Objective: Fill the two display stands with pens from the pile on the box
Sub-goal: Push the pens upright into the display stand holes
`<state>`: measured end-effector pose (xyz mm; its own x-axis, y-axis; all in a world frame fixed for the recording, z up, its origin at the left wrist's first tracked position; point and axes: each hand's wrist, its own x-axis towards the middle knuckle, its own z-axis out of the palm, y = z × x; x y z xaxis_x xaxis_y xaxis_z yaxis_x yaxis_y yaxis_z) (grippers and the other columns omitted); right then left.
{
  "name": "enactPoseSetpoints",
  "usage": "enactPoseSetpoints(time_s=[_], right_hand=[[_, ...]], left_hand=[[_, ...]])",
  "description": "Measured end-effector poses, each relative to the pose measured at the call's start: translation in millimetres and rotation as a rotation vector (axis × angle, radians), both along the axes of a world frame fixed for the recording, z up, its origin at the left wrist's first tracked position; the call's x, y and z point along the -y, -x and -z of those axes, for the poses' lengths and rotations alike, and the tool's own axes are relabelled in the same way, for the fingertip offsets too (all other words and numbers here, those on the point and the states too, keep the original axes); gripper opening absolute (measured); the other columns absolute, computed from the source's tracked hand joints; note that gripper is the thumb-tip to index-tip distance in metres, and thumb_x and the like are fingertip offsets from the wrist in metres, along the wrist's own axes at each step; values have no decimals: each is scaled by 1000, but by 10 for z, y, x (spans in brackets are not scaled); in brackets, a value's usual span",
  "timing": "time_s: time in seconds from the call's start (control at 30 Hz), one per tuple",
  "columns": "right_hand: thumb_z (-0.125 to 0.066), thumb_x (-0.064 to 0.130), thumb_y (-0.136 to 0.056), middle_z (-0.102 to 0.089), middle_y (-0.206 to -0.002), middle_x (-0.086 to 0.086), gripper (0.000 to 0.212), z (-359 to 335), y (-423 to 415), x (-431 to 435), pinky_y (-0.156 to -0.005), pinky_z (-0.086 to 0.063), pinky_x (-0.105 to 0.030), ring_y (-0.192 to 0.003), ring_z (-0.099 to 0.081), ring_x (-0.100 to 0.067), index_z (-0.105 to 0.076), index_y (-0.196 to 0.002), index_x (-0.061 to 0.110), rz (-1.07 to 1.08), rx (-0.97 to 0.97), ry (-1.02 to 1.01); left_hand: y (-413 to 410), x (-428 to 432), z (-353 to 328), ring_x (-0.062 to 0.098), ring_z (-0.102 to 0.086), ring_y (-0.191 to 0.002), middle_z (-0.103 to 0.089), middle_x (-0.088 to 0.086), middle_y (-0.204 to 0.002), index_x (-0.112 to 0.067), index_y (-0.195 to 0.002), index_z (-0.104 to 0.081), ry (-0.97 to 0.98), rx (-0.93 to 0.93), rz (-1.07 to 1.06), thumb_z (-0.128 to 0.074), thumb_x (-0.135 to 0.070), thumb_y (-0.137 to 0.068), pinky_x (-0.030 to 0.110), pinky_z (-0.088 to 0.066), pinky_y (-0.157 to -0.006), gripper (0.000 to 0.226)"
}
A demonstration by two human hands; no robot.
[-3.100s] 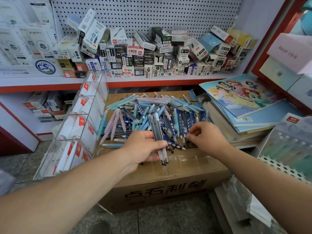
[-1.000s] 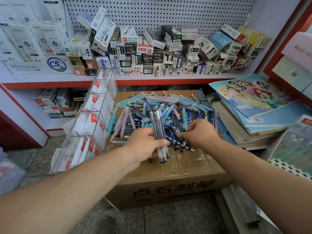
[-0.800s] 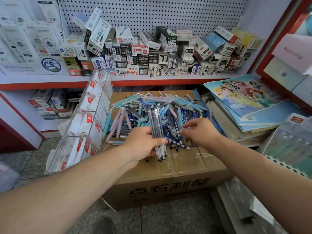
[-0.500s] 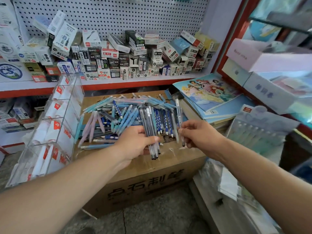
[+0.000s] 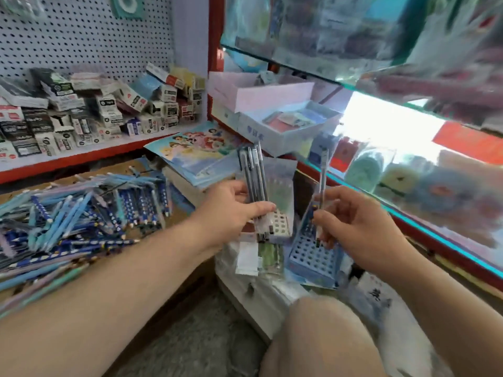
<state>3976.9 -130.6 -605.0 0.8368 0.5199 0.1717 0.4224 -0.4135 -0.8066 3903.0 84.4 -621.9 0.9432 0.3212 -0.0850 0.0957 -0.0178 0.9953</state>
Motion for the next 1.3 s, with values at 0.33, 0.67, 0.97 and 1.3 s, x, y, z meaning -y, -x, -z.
enactPoseSetpoints(time_s=[0.33, 0.67, 0.97, 1.3], right_hand=[[-64, 16, -98, -71, -77, -12, 12, 231, 507, 1894, -63, -60, -38, -64, -69, -24, -65, -86, 17, 445, -50, -130], [-61, 10, -100, -72, -84, -4, 13, 598, 637, 2344, -61, -61, -27, -70, -71, -14, -56, -103, 22, 694, -144, -131], [-62, 22, -101, -73, -84, -3, 6, 943, 0, 2229, -76, -63, -46, -72, -74, -14, -64, -96, 21, 687, -195, -43], [-62, 22, -99, -67, -95, 5, 7, 1085, -256, 2203, -72, -53, -32, -86, -67, -14, -58, -105, 23, 654, -19, 151]], left_hand=[[-507, 1759, 25, 21, -71, -74, -74, 9, -85, -11, -94, -69, 14, -76, 308, -78, -2, -86, 47, -64, -77, 15], [-772, 2479, 485, 27, -76, -89, -77, 11, -98, -17, -99, -71, -91, -272, 357, -81, -4, -85, 46, -65, -76, 22], [-721, 2580, 923, 20, -75, -90, -79, -1, -95, -24, -106, -70, -182, -283, 368, -81, -14, -87, 49, -62, -87, 24], [-789, 2644, 1047, 28, -76, -88, -79, 5, -91, -19, -101, -72, -105, -355, 303, -82, -10, -85, 54, -63, -81, 21]])
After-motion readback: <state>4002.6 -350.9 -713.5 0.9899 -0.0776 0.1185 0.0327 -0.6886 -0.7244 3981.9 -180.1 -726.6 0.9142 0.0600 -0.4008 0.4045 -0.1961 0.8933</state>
